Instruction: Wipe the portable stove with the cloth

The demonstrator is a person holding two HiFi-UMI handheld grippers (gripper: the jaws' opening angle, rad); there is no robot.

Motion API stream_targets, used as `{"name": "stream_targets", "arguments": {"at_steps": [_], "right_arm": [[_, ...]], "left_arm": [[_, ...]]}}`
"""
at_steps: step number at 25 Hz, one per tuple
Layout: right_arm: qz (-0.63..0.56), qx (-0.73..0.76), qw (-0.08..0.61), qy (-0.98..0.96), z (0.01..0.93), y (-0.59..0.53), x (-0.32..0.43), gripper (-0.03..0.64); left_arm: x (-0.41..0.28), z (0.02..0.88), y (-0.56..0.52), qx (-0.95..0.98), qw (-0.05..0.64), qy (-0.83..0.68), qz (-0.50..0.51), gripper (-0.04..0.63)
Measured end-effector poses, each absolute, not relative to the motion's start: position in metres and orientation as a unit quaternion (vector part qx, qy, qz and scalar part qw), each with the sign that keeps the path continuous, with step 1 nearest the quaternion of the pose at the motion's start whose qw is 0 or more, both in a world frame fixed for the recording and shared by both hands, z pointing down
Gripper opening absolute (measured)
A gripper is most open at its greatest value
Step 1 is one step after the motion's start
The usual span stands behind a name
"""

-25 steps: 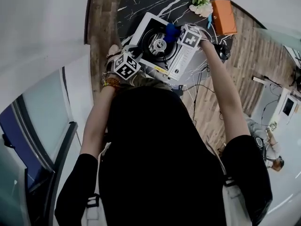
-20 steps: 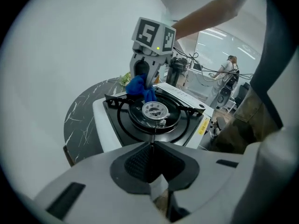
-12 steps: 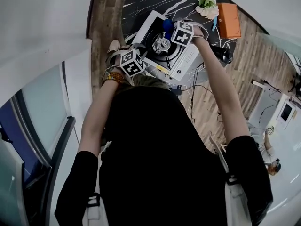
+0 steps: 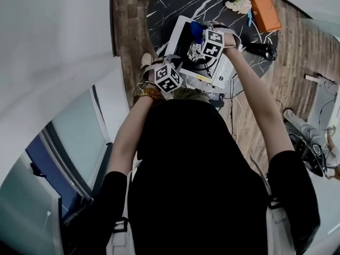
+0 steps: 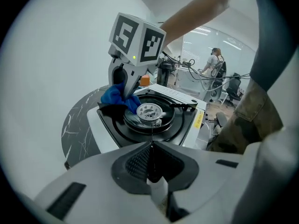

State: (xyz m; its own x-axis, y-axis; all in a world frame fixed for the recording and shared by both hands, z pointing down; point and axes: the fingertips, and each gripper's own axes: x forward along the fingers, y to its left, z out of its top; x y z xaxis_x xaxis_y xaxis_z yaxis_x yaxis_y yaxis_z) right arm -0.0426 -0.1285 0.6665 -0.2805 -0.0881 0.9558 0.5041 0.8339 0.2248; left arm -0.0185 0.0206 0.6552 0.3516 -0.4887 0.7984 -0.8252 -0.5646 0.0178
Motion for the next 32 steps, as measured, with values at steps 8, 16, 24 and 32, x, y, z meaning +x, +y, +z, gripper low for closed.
{"name": "stream_targets", "arguments": {"at_steps": [8,16,24,32], "right_arm": [[-0.053,0.006,0.371,-0.927,0.572,-0.064,-0.036,0.077],[-0.249,-0.047,0.400,-0.881,0.580,0.035,-0.066,0.078],[-0.211,0.043,0.425,-0.880,0.580,0.013,-0.044,0.149],[-0.134,0.109,0.521,-0.836,0.628,0.020,0.093,0.162]], "left_arm": [[-0.059,0.562,-0.006,0.842,0.113,-0.453,0.270,0.169],[-0.040,0.568,0.024,0.901,0.007,-0.154,0.406,0.295],[-0.090,0.565,-0.027,0.876,0.051,-0.252,0.408,0.084],[-0.127,0.610,-0.123,0.797,0.035,-0.240,0.554,0.084]]}}
